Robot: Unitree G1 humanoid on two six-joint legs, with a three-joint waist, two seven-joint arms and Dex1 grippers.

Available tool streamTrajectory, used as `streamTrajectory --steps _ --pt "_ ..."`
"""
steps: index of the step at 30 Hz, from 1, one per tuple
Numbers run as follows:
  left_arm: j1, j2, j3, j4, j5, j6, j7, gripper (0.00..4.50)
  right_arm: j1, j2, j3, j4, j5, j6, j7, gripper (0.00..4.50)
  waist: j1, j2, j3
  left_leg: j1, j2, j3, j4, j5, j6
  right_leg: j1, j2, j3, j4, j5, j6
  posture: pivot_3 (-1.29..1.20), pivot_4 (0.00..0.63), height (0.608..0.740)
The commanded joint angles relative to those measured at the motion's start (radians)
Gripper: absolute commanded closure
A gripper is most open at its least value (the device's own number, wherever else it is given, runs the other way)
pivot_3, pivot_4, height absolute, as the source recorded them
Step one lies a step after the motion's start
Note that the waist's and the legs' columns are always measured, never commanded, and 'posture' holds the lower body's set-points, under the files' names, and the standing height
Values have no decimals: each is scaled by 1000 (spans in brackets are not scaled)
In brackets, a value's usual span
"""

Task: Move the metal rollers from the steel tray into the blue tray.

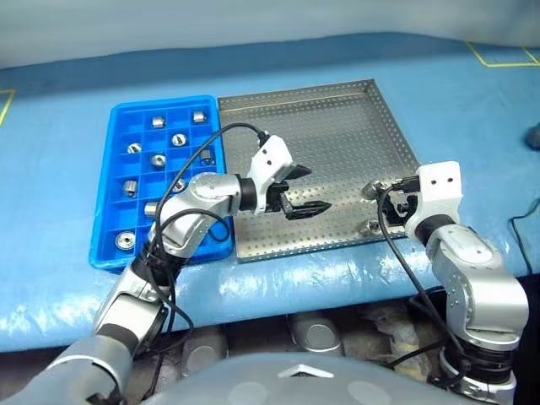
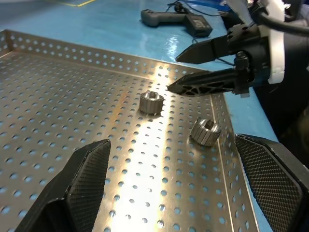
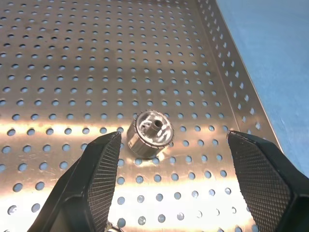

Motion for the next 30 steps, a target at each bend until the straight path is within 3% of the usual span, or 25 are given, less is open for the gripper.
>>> streamTrajectory --steps 1,12,30 --pt "-17 -10 -14 -5 20 -25 -22 0 -17 34 -13 21 8 -38 -26 809 -14 1 0 0 0 0 0 0 0 0 0 0 0 0 0 -264 150 740" --pt "8 18 8 -40 27 2 -15 0 -90 68 -21 183 28 -131 -37 809 -36 1 -1 0 0 0 -1 0 0 0 0 1 0 0 0 -213 150 740" --pt "37 40 29 -88 27 31 11 0 -199 58 7 339 71 -194 -10 809 6 1 -1 0 0 0 -1 0 0 0 0 1 0 0 0 -146 150 740"
